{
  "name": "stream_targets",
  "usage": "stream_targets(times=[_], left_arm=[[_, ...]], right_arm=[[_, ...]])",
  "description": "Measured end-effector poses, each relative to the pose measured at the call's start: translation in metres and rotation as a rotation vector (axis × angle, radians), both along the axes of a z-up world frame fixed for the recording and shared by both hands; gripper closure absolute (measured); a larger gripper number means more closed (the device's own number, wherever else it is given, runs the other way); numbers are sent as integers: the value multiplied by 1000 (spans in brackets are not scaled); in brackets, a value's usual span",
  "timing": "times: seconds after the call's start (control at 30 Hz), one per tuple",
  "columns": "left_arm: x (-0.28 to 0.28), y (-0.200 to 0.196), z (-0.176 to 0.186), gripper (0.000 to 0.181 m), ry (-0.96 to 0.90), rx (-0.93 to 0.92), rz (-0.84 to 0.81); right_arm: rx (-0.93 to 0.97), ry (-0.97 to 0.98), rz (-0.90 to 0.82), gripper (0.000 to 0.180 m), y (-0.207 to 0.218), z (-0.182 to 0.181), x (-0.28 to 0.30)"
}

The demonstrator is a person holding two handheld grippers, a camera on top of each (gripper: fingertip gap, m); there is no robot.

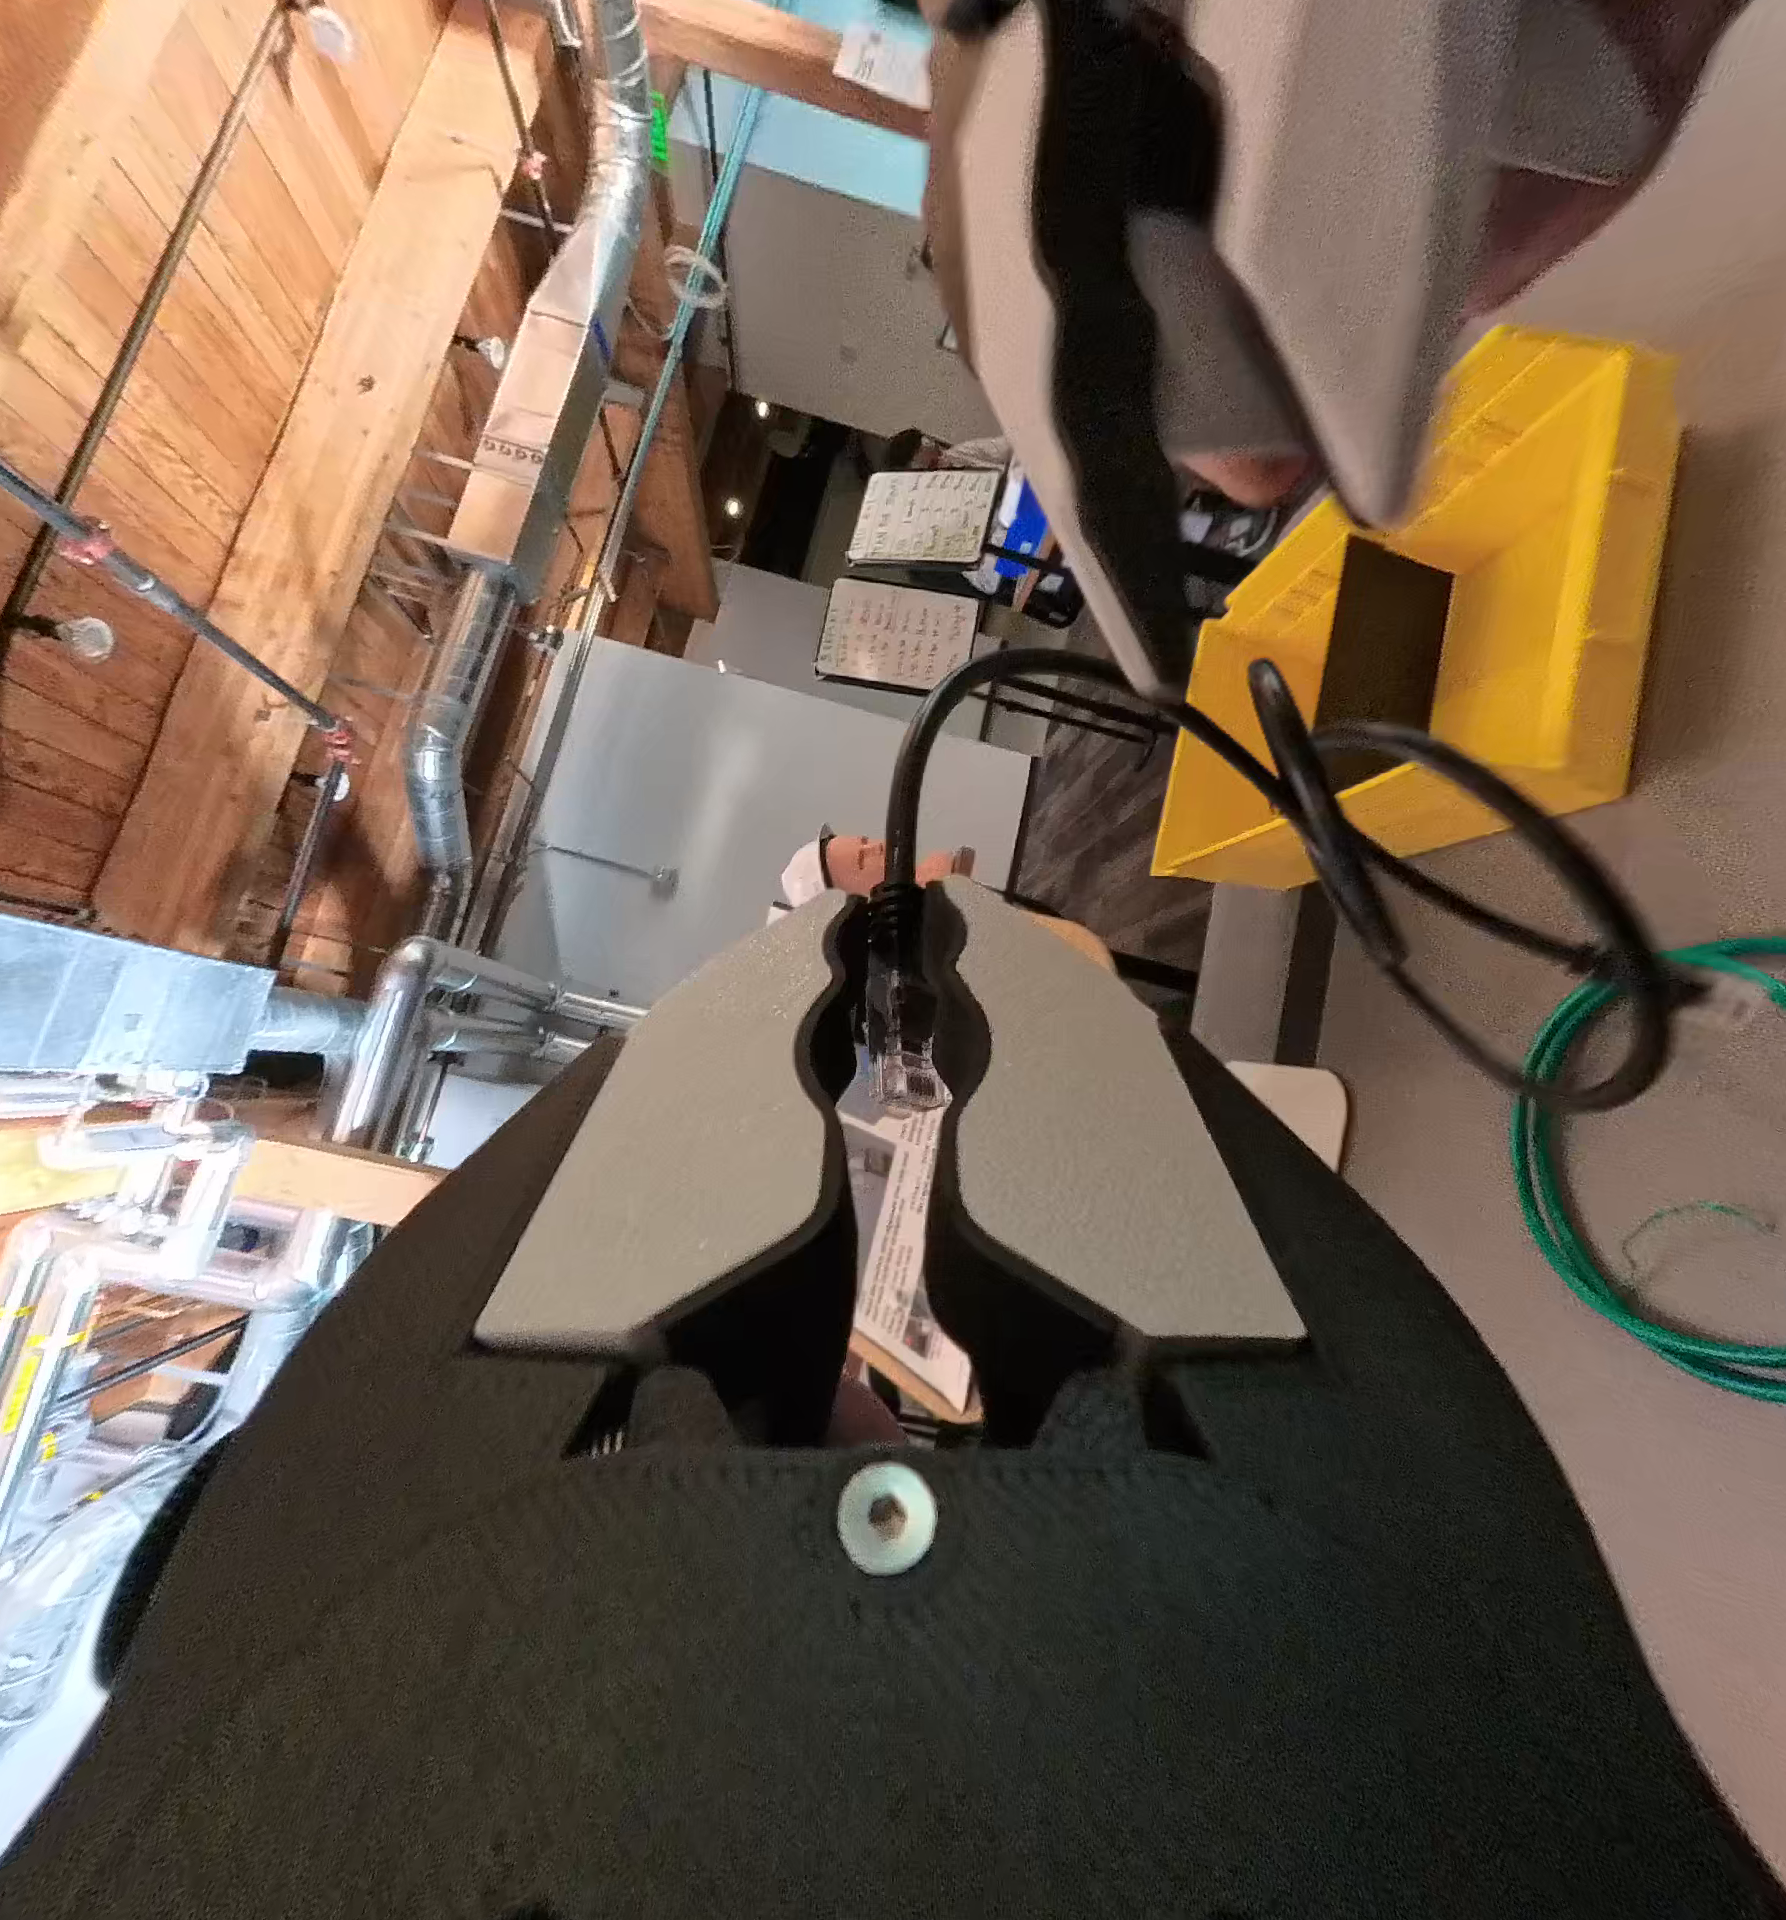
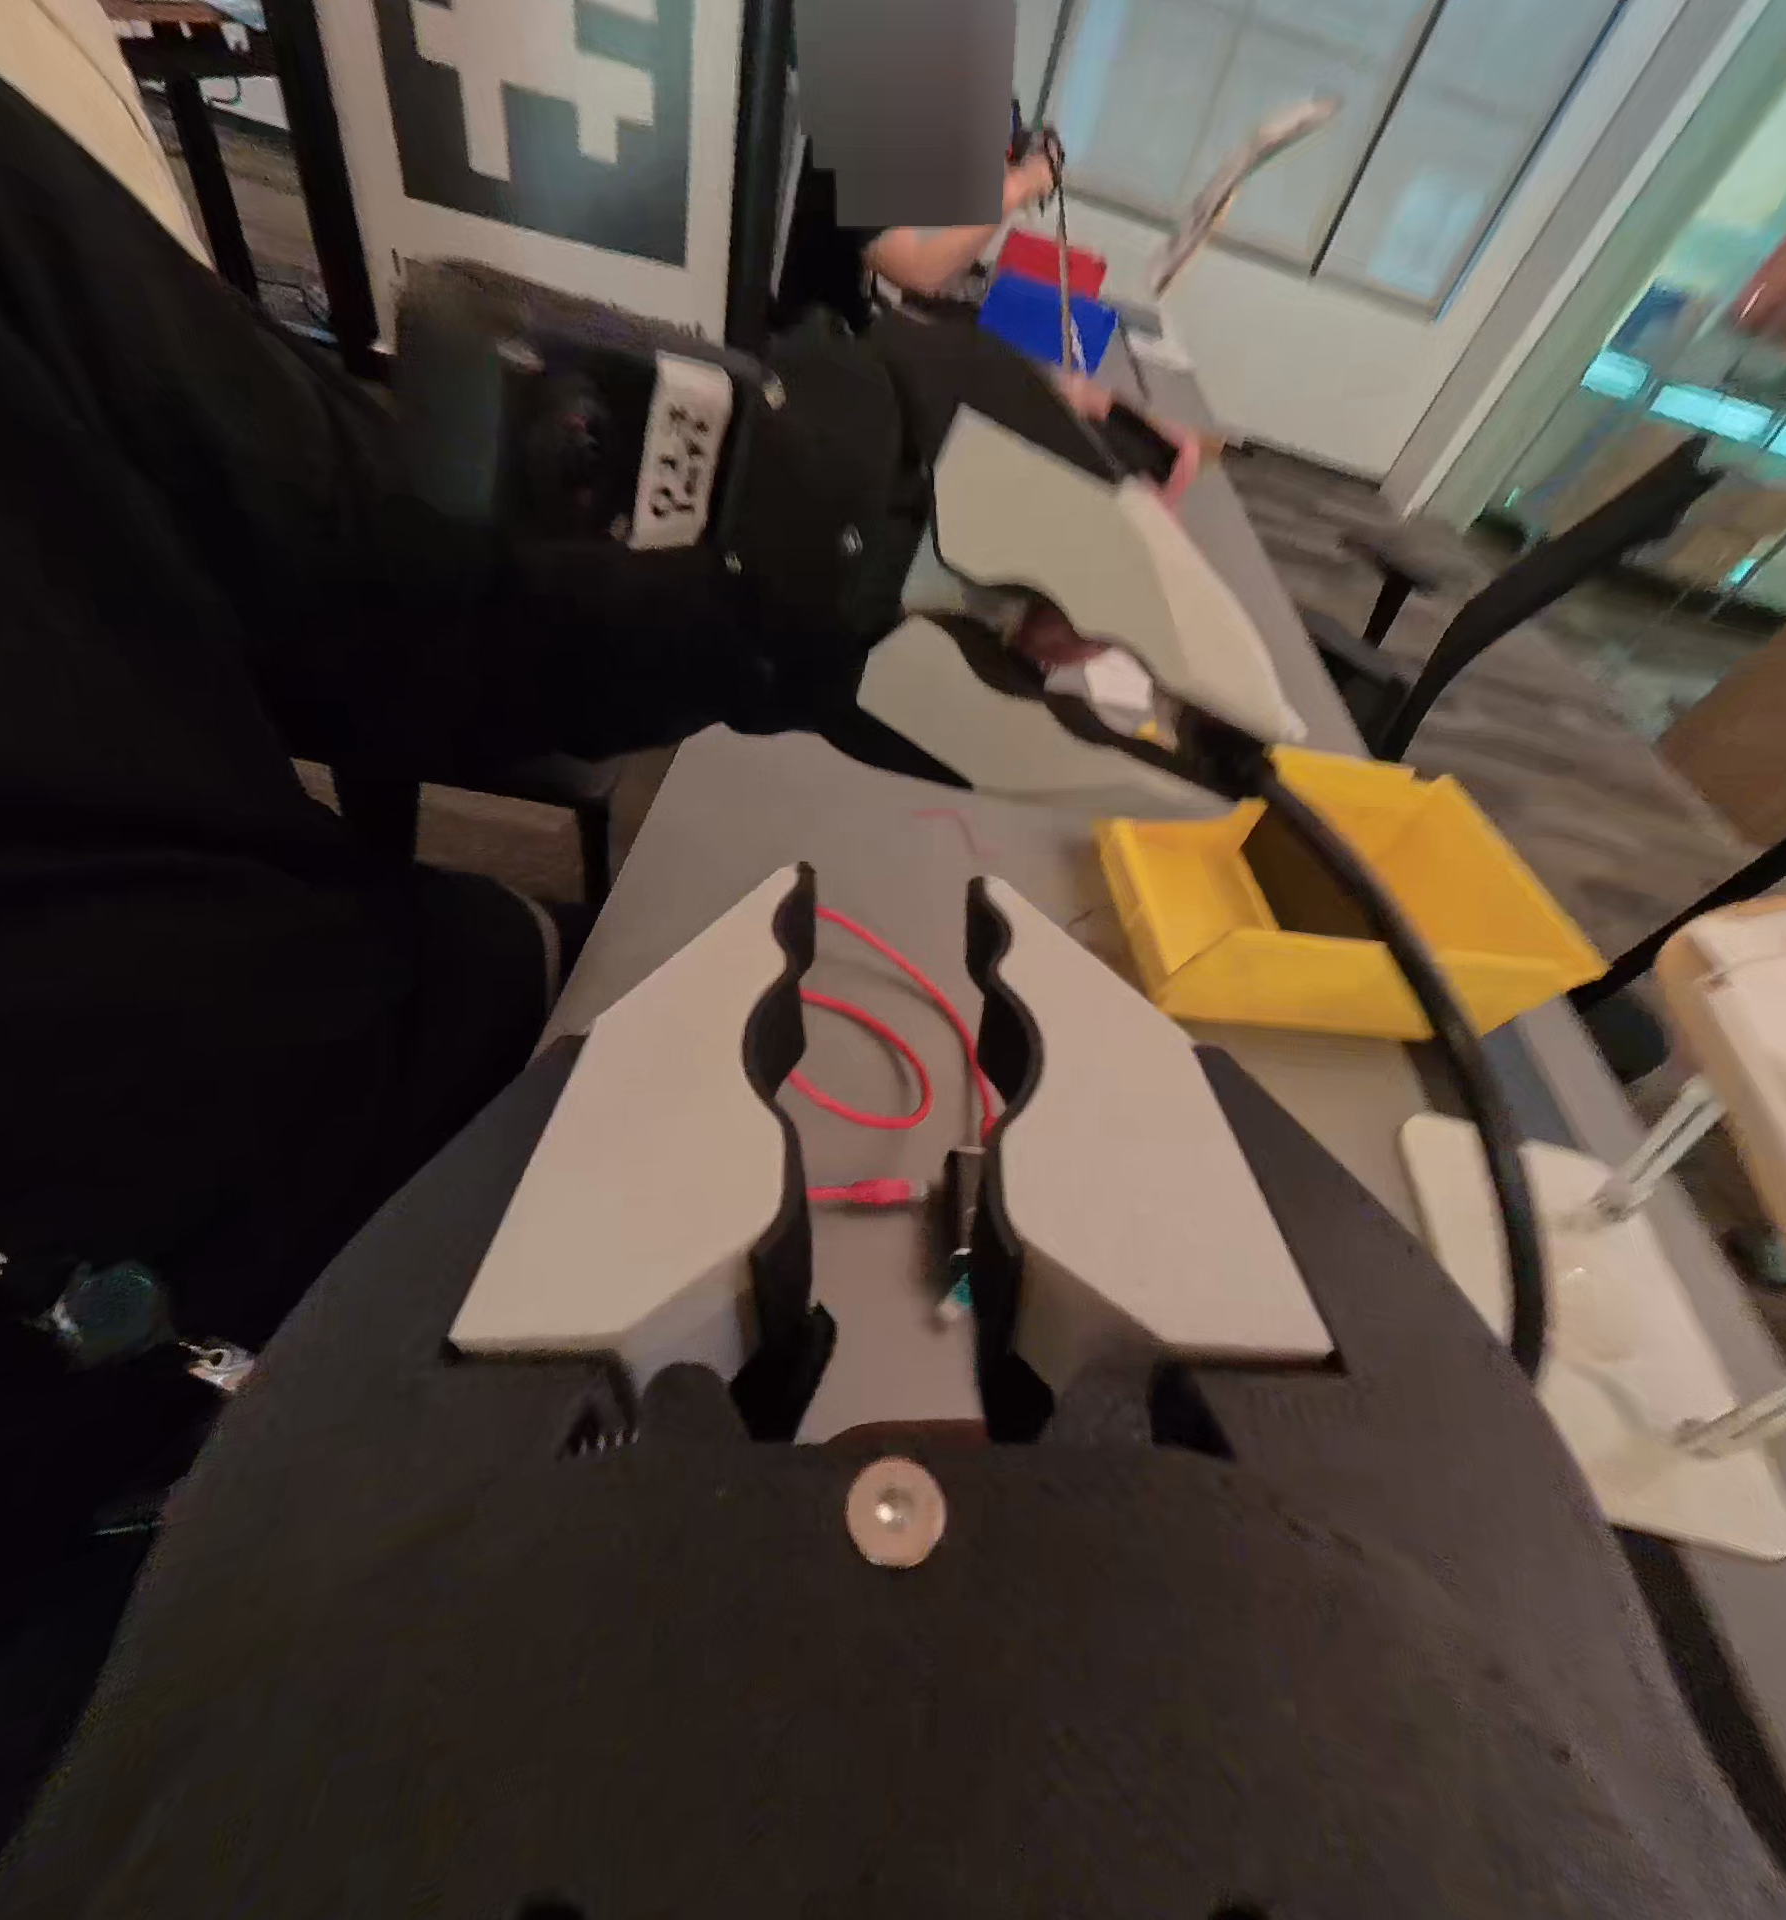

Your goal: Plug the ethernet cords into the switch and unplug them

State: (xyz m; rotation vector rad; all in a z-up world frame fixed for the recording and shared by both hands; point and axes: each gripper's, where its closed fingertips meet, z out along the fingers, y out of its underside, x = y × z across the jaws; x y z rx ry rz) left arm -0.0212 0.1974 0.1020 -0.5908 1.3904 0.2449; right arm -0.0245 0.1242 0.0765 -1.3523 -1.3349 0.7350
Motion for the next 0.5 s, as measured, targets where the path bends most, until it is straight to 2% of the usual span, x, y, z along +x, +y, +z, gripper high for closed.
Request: stream_targets(times=[0.1, 0.13, 0.17, 0.23, 0.3, 0.4, 0.5], left_arm=[[2, -2, 11, 171, -25, 48, 19], [3, -5, 12, 172, -23, 58, 16], [4, -8, 15, 171, -27, 81, 10], [6, -13, 17, 171, -19, 141, -1], [8, -16, 18, 172, -16, 206, -3], [9, -18, 15, 172, 22, 256, -27], [9, -23, 21, 172, -4, 242, -75]], right_arm=[[-103, 23, -96, 131, 29, -12, -4], [-133, 78, -115, 119, 39, -10, -6], [-163, 157, -94, 118, 43, -3, -10], [-221, 371, -45, 132, 50, 21, -10], [-266, 544, 28, 158, 52, 41, -4], [-274, 572, 76, 171, 50, 40, -3], [-230, 571, 69, 172, 49, 44, -3]])
